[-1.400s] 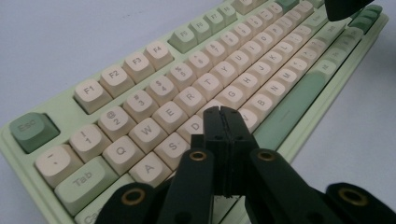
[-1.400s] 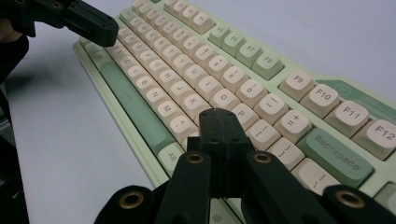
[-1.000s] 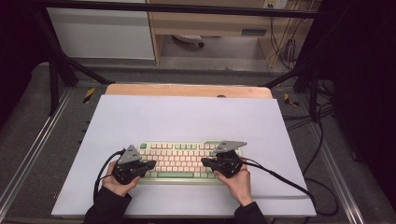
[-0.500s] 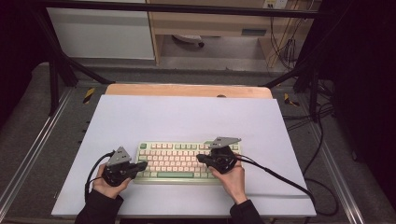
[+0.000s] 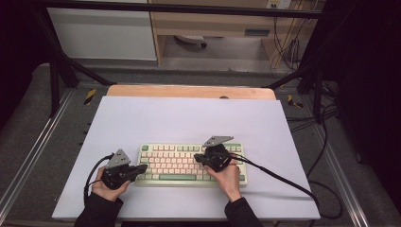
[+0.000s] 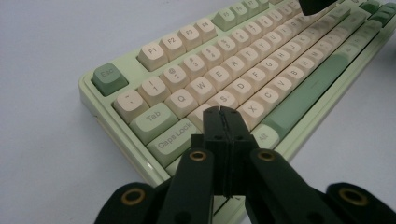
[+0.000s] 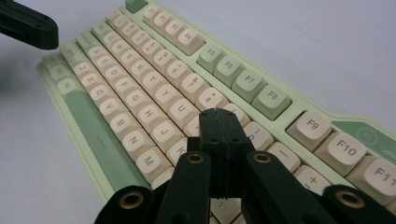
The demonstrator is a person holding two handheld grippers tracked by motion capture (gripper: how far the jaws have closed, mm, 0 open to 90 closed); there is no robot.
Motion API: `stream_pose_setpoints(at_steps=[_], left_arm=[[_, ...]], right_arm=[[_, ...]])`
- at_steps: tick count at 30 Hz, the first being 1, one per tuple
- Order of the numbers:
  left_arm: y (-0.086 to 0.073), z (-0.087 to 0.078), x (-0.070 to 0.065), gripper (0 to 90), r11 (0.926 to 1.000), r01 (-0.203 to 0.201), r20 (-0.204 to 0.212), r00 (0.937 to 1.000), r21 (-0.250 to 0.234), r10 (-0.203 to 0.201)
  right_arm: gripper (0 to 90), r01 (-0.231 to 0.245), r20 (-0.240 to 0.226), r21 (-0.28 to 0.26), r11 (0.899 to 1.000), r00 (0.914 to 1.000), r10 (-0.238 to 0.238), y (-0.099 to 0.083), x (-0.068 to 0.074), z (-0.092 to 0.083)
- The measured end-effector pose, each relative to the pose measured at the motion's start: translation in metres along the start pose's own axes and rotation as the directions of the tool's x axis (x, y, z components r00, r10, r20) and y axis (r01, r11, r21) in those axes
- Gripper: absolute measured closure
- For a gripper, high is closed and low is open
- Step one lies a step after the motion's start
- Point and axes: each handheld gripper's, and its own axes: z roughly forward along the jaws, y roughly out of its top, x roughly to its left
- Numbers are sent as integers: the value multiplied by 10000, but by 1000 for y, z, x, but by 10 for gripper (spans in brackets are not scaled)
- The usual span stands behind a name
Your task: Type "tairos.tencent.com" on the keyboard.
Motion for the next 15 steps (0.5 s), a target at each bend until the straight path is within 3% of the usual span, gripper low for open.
stream_pose_setpoints(at_steps=[15], left_arm=[[-1, 0, 1, 896, 10000, 26, -21, 10000, -10, -26]], right_arm=[[900, 111, 87, 265, 9996, 9999, -113, -5, 0, 10]])
